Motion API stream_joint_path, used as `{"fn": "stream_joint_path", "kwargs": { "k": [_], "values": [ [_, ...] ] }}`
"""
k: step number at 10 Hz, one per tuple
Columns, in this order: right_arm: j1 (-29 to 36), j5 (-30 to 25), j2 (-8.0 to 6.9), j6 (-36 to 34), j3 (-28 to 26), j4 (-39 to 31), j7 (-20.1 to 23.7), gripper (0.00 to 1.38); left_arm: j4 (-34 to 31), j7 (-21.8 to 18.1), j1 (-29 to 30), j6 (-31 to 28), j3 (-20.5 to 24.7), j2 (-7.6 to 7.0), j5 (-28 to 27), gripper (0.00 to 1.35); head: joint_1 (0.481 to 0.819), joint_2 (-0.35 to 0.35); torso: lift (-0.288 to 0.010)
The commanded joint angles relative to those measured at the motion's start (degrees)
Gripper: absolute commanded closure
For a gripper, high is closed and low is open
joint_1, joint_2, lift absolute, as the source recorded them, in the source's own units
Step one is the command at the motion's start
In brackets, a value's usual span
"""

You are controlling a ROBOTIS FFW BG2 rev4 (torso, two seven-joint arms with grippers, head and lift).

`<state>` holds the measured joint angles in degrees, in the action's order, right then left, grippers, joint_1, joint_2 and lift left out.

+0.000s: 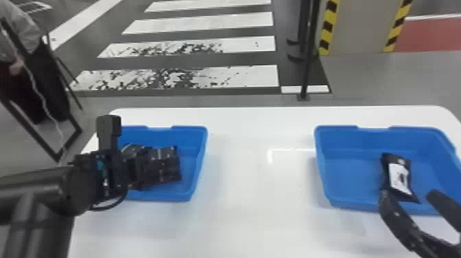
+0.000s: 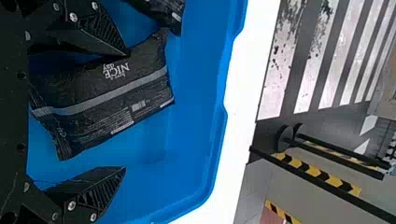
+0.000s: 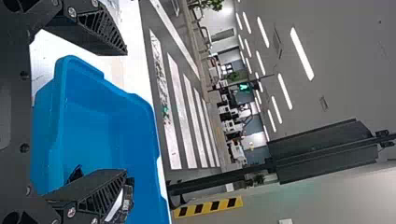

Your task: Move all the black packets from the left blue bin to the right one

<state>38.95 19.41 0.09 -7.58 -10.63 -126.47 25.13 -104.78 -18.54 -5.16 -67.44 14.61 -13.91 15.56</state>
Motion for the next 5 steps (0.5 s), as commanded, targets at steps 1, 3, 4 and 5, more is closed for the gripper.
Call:
{"fn": "stream_joint_path", "kwargs": {
  "k": [1,3,4,5],
  "values": [
    [0.0,1.2,-0.14,-0.3,0.0,0.7,0.2,0.14,2.5,0.0,-1.9,-2.9,-0.7,-0.07,-0.3,0.28,0.695,0.130,-0.185],
    [0.0,1.5,-0.14,-0.3,0.0,0.7,0.3,0.14,5.0,-0.4,-3.3,-5.7,-2.0,-0.60,-1.2,0.76,0.695,0.125,-0.185],
    [0.0,1.7,-0.14,-0.3,0.0,0.7,0.3,0.14,5.4,-1.0,-3.6,-5.7,-3.3,-1.12,-1.6,1.05,0.695,0.124,-0.185],
    [0.0,2.1,-0.14,-0.3,0.0,1.0,0.3,0.14,5.4,-1.3,-3.4,-5.4,-3.5,-1.39,-2.0,1.20,0.695,0.122,-0.185]
  ]
}}
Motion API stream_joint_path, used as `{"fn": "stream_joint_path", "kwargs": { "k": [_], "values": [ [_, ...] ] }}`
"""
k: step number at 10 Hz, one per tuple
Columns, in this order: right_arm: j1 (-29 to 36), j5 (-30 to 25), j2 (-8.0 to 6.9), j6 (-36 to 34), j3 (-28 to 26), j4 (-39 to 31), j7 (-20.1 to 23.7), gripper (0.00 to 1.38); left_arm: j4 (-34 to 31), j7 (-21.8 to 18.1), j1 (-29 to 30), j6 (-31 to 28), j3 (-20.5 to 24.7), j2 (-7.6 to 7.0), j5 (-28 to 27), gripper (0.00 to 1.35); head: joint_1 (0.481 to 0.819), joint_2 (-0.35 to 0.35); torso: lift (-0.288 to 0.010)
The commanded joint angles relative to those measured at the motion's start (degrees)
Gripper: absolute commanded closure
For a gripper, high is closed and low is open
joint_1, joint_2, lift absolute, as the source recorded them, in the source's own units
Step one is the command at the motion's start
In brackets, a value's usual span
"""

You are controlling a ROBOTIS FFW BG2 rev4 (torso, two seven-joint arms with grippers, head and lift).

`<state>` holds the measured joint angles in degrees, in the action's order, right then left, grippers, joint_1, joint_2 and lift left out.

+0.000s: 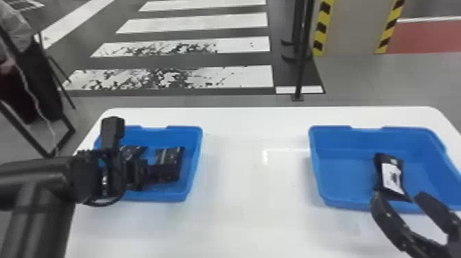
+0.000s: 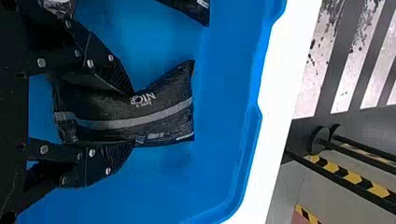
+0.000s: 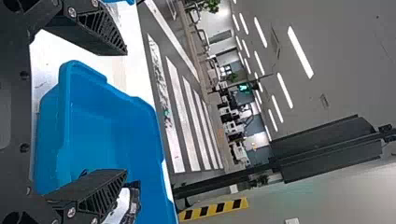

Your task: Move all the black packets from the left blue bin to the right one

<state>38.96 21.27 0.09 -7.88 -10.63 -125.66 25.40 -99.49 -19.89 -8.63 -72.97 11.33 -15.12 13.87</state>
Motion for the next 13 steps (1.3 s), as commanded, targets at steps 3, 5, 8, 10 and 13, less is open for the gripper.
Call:
{"fn": "stream_joint_path", "kwargs": {
  "k": [3,5,8,10,13],
  "values": [
    [0.1,0.7,-0.14,0.0,0.0,0.2,0.0,0.14,-7.7,-2.1,3.1,3.6,2.7,0.09,1.1,1.20,0.695,0.118,-0.185],
    [0.1,0.7,-0.14,-0.6,0.1,-0.3,0.3,0.14,-17.3,-2.3,7.8,4.3,4.8,0.09,3.2,1.20,0.695,0.119,-0.185],
    [-0.3,3.0,0.09,-1.5,2.1,-1.8,1.6,0.14,-25.2,-4.5,14.0,9.4,2.5,0.35,11.7,1.20,0.695,0.099,-0.185],
    [-1.3,6.3,0.79,-1.7,4.6,-2.9,2.7,0.14,-26.3,-6.9,15.9,11.2,-1.7,1.14,16.1,1.20,0.695,0.053,-0.185],
    [-5.9,14.5,2.55,-3.4,9.7,0.7,5.7,0.14,-26.9,-8.2,15.2,11.5,-9.7,1.05,18.9,1.20,0.695,-0.011,-0.185]
  ]
}}
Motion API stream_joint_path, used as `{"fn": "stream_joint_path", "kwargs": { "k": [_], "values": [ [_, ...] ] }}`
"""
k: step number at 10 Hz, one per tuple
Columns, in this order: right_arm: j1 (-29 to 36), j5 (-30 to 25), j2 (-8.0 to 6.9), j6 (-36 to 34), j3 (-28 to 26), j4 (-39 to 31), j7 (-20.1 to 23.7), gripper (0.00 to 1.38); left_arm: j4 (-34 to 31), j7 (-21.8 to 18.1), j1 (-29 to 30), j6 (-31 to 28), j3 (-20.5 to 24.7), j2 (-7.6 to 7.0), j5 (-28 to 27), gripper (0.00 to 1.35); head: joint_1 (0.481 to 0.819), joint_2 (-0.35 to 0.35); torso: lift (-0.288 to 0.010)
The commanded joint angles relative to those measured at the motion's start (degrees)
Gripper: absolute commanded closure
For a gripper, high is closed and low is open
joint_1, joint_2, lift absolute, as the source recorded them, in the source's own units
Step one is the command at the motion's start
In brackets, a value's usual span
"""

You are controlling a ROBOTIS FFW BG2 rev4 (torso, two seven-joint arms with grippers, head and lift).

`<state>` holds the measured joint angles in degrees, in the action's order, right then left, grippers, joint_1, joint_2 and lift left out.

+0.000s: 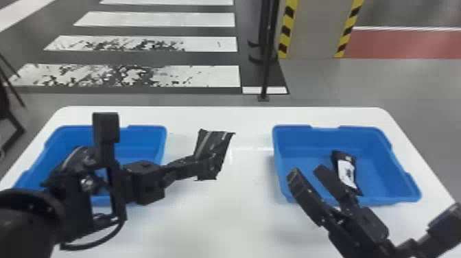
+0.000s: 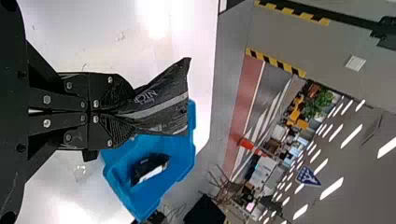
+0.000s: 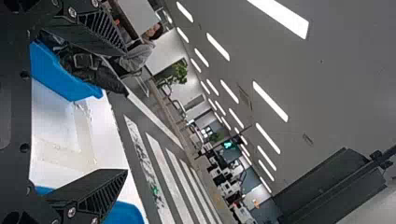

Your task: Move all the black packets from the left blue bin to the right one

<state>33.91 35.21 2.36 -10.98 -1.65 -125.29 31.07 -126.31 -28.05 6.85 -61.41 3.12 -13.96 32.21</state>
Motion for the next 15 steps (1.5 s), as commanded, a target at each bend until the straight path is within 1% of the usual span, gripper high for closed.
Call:
{"fn": "stream_joint_path", "kwargs": {
  "k": [1,2,3,4,6,7,8,9,10,12,13,14,15],
  "values": [
    [-2.3,3.6,0.80,-0.7,2.4,1.8,0.7,0.14,0.0,-0.1,-0.8,0.1,-4.5,-0.54,1.8,1.20,0.695,-0.029,-0.185],
    [-3.4,5.1,0.98,-0.7,3.4,2.9,1.1,0.14,0.0,-0.1,-1.5,0.1,-7.2,-0.72,3.4,1.20,0.695,-0.047,-0.185],
    [-4.1,5.3,1.15,-0.8,4.0,3.4,1.2,0.14,0.0,-0.1,-2.1,0.2,-9.5,-0.89,4.2,1.20,0.695,-0.058,-0.185],
    [-5.2,7.3,1.33,-0.8,4.7,5.1,1.3,0.14,0.0,-0.2,-2.4,0.8,-11.6,-1.07,5.5,1.20,0.695,-0.083,-0.185],
    [-6.3,8.0,1.50,-0.8,4.6,7.0,1.3,0.13,-0.5,-0.3,-2.6,1.2,-13.6,-1.07,6.9,1.20,0.695,-0.128,-0.185],
    [-6.3,7.5,1.50,-0.7,4.3,6.5,1.3,0.14,-0.6,-0.4,-2.6,0.9,-14.1,-1.07,7.1,1.20,0.695,-0.138,-0.185],
    [-7.2,7.2,1.59,-0.5,4.2,7.0,2.2,0.43,-0.6,-0.3,-2.5,0.8,-14.0,-1.07,7.1,1.20,0.695,-0.153,-0.185],
    [-7.6,8.1,1.59,-0.5,4.3,7.8,2.2,1.11,-0.6,-0.4,-2.5,0.8,-14.0,-1.07,7.1,1.20,0.695,-0.159,-0.185],
    [-7.5,8.9,1.59,0.6,4.7,8.2,2.2,1.19,-0.5,-0.3,-2.5,0.8,-14.1,-1.07,7.2,1.20,0.695,-0.159,-0.185],
    [-7.3,8.7,1.50,1.8,5.6,8.4,2.2,1.28,-0.5,-0.3,-2.4,0.8,-14.0,-0.98,7.4,1.20,0.695,-0.160,-0.185],
    [-7.3,8.4,1.42,3.1,5.9,8.4,2.2,1.28,-0.6,-0.4,-2.4,0.8,-14.1,-0.98,7.4,1.20,0.695,-0.157,-0.185],
    [-7.5,8.7,1.42,3.2,5.8,8.4,2.2,1.28,-0.5,-0.3,-2.2,0.9,-14.1,-0.98,8.0,1.14,0.695,-0.158,-0.185],
    [-7.5,9.3,1.42,3.2,5.6,8.5,2.2,1.28,-0.6,0.5,-0.7,1.5,-12.9,-0.45,9.0,0.71,0.695,-0.160,-0.185]
  ]
}}
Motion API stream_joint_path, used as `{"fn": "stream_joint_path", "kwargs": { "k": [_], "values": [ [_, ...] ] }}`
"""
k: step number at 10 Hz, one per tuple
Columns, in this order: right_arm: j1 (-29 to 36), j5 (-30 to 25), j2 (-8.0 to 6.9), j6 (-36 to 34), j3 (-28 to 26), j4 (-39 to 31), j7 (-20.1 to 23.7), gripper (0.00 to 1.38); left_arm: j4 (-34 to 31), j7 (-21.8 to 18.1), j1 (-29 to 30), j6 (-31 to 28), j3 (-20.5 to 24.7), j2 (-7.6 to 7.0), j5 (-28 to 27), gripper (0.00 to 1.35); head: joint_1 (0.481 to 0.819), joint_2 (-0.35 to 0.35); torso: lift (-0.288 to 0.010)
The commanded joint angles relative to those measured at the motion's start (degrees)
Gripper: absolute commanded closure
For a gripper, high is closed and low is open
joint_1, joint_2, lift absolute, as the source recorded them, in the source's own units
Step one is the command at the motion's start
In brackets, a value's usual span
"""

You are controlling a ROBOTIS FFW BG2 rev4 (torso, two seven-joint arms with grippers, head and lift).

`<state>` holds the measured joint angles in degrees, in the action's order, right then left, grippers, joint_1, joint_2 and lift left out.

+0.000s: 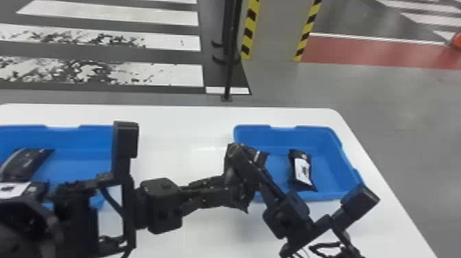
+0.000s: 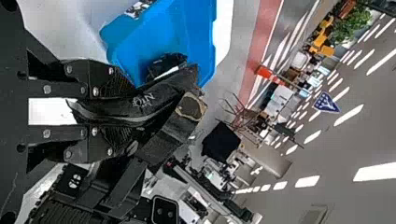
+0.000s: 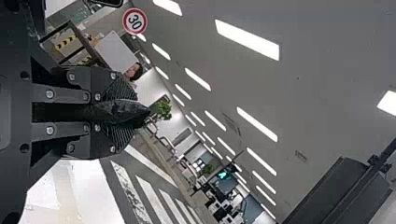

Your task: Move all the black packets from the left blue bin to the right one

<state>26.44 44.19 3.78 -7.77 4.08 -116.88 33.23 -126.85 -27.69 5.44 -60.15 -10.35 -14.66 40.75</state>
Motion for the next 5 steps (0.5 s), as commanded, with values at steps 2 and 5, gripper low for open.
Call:
{"fn": "stream_joint_path", "kwargs": {
  "k": [2,5],
  "values": [
    [-1.3,0.1,0.53,-0.1,-1.7,0.8,-0.1,1.28,-0.6,0.1,3.4,0.5,4.0,1.04,0.5,0.09,0.695,-0.156,-0.185],
    [-7.5,-3.7,2.99,-3.9,-6.5,5.7,-0.6,1.28,-4.7,0.1,7.6,0.5,10.0,1.21,-0.1,0.14,0.695,-0.149,-0.185]
  ]
}}
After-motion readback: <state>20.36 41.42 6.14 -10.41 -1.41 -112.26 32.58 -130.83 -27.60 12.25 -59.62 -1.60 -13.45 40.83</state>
